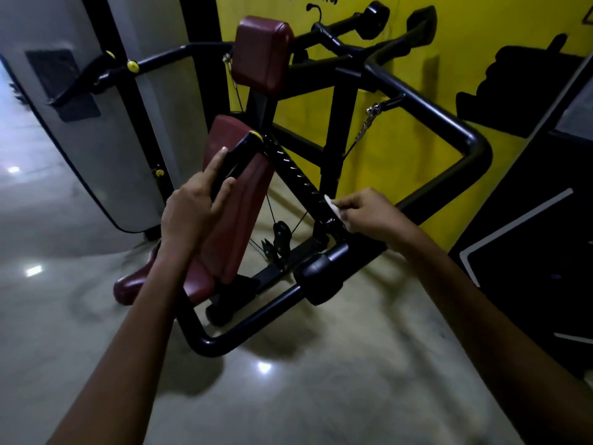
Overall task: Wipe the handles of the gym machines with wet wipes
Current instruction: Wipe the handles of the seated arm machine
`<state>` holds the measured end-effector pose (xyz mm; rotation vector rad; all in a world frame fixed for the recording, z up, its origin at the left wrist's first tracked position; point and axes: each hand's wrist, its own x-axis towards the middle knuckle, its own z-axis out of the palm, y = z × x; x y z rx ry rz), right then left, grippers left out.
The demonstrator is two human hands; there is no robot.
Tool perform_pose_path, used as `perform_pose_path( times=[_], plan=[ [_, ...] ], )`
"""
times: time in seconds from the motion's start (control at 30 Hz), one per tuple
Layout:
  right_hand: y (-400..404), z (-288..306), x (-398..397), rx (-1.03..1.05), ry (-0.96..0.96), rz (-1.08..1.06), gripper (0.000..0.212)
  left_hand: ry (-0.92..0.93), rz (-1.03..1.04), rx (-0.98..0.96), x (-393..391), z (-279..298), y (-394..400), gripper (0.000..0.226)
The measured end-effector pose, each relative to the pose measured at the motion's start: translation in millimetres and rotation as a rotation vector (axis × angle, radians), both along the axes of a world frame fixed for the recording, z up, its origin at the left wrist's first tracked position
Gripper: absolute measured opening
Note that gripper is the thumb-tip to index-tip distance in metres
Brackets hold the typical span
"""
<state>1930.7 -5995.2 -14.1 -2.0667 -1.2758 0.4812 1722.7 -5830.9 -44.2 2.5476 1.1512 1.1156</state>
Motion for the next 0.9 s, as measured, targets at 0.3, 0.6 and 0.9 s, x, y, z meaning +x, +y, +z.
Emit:
perform_pose_path(
  times=[0.3, 0.6, 0.9],
  plan=[
    [10.8, 8.4, 24.9, -0.148, 0.21, 0.105, 0.025, -0.04, 0.033, 0.017, 2.4, -4.6, 2.6, 0.058],
    [37.7, 7.5, 53.3, -0.32, 0.534, 0.128, 0.024, -0.061, 0.03, 0.06, 5.1, -1.8, -2.9, 0.054],
    [84.5, 9.1, 53.1, -0.305, 0.994, 0.216, 0.029, -0.062, 0.018, 0.041, 2.9, -5.2, 4.2, 0.054]
  ],
)
